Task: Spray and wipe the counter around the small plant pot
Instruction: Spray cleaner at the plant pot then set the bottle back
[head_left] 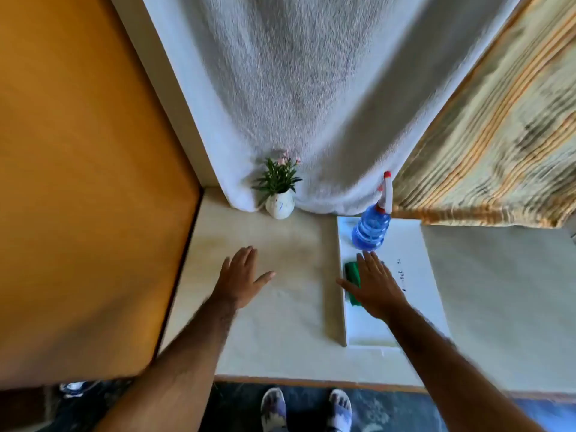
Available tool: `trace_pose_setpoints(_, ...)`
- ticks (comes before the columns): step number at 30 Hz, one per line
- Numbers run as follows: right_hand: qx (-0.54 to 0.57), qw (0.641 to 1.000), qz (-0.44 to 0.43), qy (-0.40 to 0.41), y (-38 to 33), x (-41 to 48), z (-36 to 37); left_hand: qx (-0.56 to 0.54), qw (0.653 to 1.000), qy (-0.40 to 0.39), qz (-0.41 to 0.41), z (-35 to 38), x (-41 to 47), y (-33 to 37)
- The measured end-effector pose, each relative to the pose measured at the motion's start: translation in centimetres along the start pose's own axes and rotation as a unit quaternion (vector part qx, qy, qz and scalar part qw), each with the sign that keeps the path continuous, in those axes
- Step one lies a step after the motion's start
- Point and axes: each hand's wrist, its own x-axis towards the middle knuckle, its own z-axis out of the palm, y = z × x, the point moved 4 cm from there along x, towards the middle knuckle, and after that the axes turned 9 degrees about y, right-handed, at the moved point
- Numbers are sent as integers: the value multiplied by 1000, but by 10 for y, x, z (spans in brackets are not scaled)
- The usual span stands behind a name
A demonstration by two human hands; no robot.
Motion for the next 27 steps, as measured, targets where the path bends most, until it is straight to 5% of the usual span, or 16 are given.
trace_pose_setpoints(12, -40, 997, 9, 68, 17, -29, 72, 97, 991, 86, 35, 85, -20, -39)
trace_pose_setpoints(16, 55, 993, 48, 90, 15, -25, 64, 94, 990, 102, 35, 89, -22, -42)
trace_pose_setpoints(22, 283, 904, 173, 269, 37, 35, -20, 92, 985, 138, 47, 94, -21, -47)
trace_pose_setpoints(27, 388, 865, 94, 304, 42, 100, -76, 110, 976, 181, 55, 95, -25, -46)
